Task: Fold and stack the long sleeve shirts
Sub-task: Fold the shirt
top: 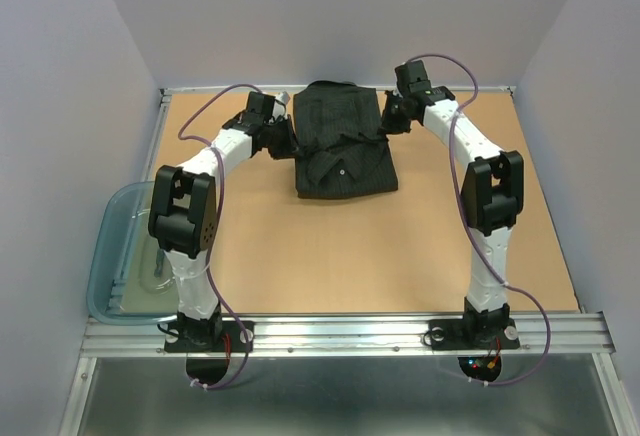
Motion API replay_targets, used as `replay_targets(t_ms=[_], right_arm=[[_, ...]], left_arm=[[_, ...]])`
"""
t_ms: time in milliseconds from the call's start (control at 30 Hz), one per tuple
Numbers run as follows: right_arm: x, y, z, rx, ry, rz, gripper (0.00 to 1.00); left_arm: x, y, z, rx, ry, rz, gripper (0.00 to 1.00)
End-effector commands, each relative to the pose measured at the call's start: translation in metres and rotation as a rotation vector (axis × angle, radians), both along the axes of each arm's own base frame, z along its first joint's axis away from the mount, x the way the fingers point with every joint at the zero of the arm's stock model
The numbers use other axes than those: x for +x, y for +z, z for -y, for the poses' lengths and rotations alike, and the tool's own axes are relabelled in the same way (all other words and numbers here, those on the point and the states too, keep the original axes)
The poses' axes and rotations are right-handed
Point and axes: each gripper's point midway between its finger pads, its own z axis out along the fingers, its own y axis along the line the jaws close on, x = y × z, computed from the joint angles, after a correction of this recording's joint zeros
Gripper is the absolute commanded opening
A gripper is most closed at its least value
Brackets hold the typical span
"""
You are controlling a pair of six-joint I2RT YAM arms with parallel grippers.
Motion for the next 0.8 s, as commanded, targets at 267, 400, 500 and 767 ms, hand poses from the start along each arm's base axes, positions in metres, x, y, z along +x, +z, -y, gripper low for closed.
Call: replay_targets(t_ms=[267,400,500,767], right_arm=[[0.055,0.029,0.009,-0.004,-0.050,0.176,0.02],[0.061,0.012,0.009,-0.014,-0.051,0.157,0.09],[0.065,0.005,0.009,-0.022,-0.051,0.160,0.11],[0.077,0.009,0.007,-0.027,-0.043,0.199,0.16]], left_arm=[[0.063,0.030,0.000,0.028,0.025,0.187,0.01],[0.069,0.013,-0.003,0.053,0.036,0.167,0.05],[0.072,0.006,-0.004,0.069,0.044,0.161,0.08],[0.084,0.004,-0.002,0.068,0.050,0.185,0.17]])
